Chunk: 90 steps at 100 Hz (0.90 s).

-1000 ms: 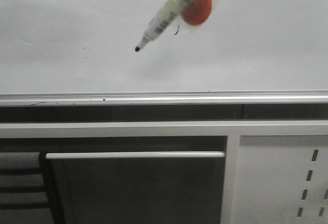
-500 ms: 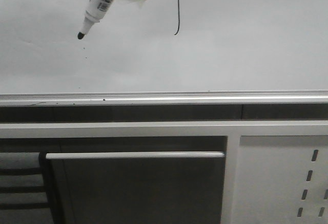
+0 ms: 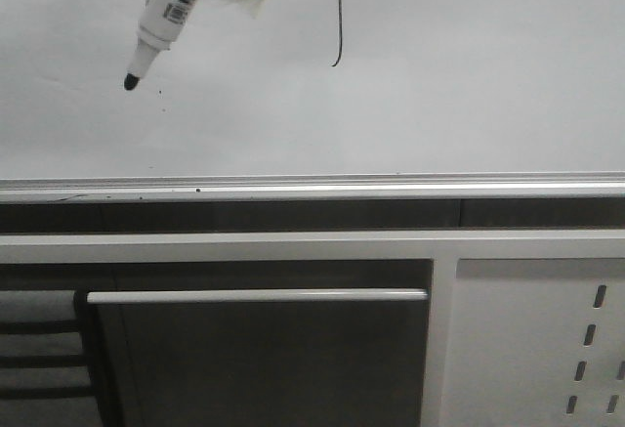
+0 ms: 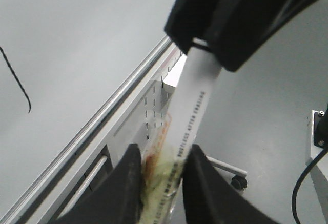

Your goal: Write number 1 on whiteboard

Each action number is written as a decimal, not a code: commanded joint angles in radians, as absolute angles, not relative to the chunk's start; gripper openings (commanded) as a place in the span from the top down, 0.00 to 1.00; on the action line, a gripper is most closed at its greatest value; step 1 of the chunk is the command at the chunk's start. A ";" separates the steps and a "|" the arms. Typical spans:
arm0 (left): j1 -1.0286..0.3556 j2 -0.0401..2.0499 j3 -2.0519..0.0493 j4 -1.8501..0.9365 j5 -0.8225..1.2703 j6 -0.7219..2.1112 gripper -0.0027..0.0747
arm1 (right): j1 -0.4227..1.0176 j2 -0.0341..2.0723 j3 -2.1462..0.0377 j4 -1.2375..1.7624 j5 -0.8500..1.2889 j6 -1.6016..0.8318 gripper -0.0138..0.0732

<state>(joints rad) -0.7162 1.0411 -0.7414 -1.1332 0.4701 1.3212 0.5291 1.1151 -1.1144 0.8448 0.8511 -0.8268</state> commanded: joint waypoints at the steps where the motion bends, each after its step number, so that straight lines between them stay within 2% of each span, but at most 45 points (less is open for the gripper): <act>1: -0.717 1.030 -0.777 -1.171 0.429 1.306 0.99 | 0.525 1.099 -1.145 0.884 0.843 -0.831 0.91; 22: -0.717 1.030 -0.777 -1.171 0.413 1.300 0.99 | 0.525 1.099 -1.145 0.884 0.843 -0.831 0.88; 36: -0.717 1.020 -0.777 -1.171 0.339 1.291 0.99 | 0.511 1.096 -1.145 0.851 0.812 -0.776 0.70; 44: -0.717 1.001 -0.775 -1.171 0.292 1.289 0.99 | 0.463 1.086 -1.145 0.836 0.804 -0.735 0.58; 51: -0.717 0.979 -0.765 -1.178 0.230 1.264 0.99 | 0.409 1.073 -1.145 0.832 0.804 -0.711 0.52; 69: -0.717 0.929 -0.697 -1.306 -0.022 1.264 0.99 | 0.285 1.020 -1.145 0.832 0.823 -0.695 0.51; 90: -0.738 0.928 -0.689 -1.343 -0.291 1.227 0.99 | 0.265 0.980 -1.143 0.832 0.819 -0.695 0.51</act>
<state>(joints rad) -0.7197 0.9400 -0.6614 -1.3313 -0.1553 1.2639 0.2732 1.0053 -1.1144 0.7997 0.8555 -0.6971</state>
